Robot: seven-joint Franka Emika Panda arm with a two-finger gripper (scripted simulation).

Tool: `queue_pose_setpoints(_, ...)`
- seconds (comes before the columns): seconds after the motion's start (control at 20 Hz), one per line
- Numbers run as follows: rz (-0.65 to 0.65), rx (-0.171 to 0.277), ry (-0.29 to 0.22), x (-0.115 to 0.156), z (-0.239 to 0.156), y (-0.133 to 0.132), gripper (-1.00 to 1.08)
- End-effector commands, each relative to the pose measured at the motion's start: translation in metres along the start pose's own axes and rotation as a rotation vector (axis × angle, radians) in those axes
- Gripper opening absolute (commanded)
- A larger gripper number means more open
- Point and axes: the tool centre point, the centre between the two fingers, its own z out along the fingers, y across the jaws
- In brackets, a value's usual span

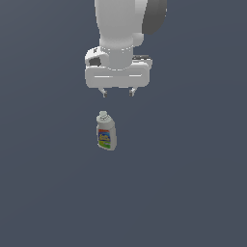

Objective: Pick up the object and move it to a goal position.

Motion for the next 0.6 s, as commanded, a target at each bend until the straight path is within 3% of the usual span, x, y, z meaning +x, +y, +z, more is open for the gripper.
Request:
queue_pose_setpoints(0.0, -0.018, 0.000, 0.000, 0.0006, 0.0006, 0.0011, 1.00)
queue_pose_setpoints(0.55, -0.179, 0.001, -0.004, 0.0058, 0.0060, 0.0104, 1.00)
